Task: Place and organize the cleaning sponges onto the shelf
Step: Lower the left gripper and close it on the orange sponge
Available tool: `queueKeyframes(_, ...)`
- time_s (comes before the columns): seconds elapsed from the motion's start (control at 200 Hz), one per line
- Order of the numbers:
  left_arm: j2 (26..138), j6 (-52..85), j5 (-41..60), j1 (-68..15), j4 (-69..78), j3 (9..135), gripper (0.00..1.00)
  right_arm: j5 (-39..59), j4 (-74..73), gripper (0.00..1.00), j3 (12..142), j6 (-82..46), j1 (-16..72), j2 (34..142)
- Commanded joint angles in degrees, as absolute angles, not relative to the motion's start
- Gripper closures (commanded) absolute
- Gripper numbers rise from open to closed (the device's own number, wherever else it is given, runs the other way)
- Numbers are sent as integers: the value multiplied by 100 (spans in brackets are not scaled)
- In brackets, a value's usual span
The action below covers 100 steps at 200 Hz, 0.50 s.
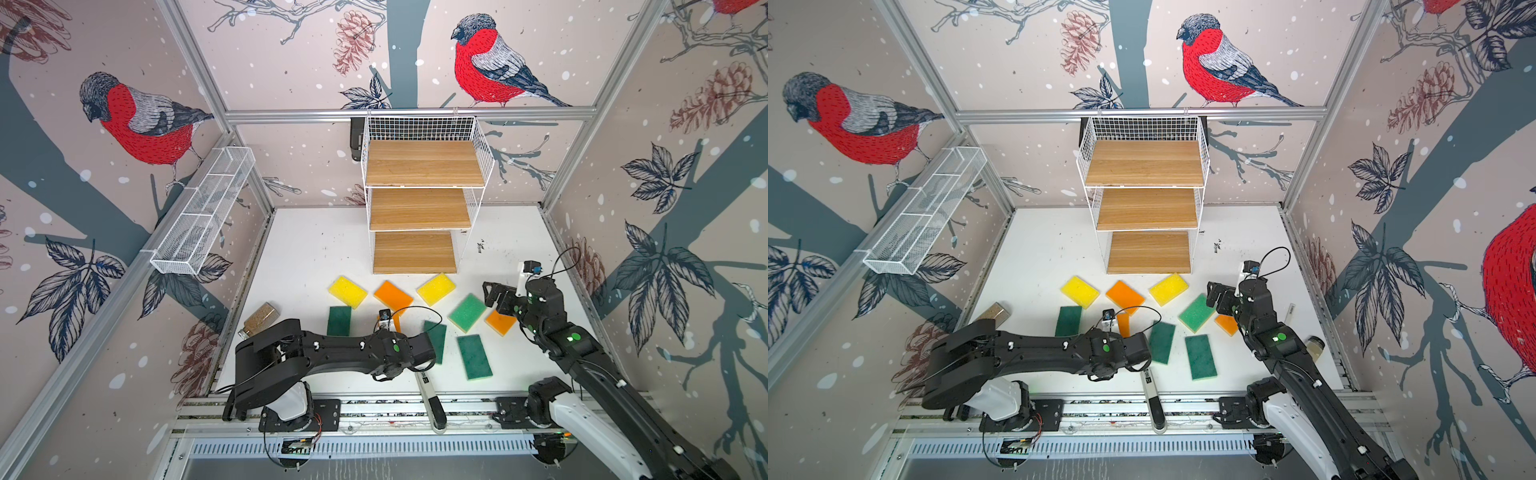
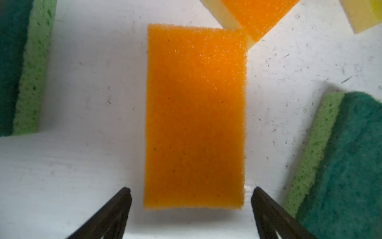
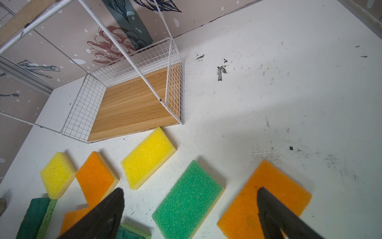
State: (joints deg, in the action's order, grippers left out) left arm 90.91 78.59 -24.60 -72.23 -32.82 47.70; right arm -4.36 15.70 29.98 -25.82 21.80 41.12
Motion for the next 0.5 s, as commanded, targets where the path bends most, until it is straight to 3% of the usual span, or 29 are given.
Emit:
queueKeyframes(0.0, 9215, 7741, -2613, -7216, -3371, 4846, 9, -452, 1485, 0, 2989, -2632, 2184, 4115)
queueKeyframes(0.496, 9087, 7279, -2347, -6957, -2795, 4501, 16, -424, 1415, 1, 2936, -2619, 2187, 4180)
